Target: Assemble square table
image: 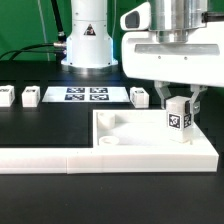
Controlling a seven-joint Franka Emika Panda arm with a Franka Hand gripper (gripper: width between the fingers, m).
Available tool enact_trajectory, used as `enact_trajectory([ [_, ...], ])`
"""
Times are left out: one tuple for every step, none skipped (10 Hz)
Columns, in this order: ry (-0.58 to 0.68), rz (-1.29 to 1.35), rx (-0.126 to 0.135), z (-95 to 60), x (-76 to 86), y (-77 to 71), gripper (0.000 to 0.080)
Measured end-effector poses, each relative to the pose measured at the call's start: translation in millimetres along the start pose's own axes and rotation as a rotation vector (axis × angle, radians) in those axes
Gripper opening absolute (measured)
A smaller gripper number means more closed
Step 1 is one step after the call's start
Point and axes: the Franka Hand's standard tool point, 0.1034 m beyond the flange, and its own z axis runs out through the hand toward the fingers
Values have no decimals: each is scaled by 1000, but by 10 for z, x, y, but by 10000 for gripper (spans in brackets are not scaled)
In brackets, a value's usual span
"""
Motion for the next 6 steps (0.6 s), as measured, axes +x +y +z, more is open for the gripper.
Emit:
enact_trajectory([
  [0,29,0,0,0,0,291],
  [0,46,0,0,0,1,292],
  [0,22,-1,4,-4,1,292],
  [-11,-72,-19,6,-33,10,519],
  [-16,-139,-22,-1,-45,-5,519],
  [-17,-250,-20,-4,-37,-9,620],
])
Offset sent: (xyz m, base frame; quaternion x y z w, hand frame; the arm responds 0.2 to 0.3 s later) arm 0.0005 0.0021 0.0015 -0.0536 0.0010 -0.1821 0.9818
